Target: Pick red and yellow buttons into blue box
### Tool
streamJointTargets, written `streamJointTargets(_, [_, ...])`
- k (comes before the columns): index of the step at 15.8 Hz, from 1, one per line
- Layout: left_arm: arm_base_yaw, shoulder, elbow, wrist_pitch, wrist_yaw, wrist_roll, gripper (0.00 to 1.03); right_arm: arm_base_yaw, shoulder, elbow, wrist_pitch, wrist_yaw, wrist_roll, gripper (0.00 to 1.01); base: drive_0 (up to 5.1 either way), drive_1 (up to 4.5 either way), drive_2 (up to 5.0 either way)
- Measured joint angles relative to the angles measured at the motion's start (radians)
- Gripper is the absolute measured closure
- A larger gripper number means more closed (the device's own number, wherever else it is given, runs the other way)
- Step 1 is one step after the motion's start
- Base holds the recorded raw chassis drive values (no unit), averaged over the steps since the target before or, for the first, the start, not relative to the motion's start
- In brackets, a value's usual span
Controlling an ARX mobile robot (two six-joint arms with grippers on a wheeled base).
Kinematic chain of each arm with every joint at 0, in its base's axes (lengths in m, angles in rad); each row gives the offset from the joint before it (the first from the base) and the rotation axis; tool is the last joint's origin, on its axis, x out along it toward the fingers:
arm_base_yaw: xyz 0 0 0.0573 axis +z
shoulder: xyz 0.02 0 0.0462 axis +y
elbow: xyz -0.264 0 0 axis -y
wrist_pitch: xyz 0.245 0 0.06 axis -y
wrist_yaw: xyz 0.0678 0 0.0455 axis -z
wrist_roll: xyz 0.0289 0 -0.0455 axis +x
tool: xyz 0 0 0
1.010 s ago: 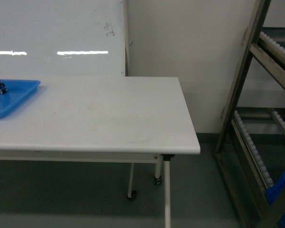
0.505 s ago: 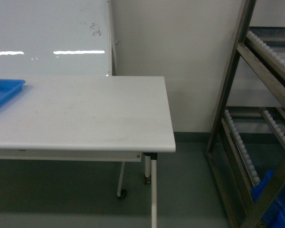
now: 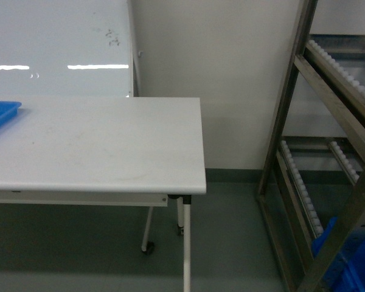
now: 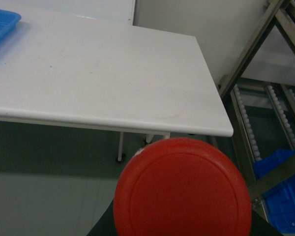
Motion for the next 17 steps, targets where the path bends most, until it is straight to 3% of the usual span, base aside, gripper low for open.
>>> streamJointTargets(17, [0.0,0.0,0.0,0.0,0.002,0.0,0.79,0.0,0.0,0.0,0.0,0.0,0.0,0.76,4.9,-2.43,-2.4])
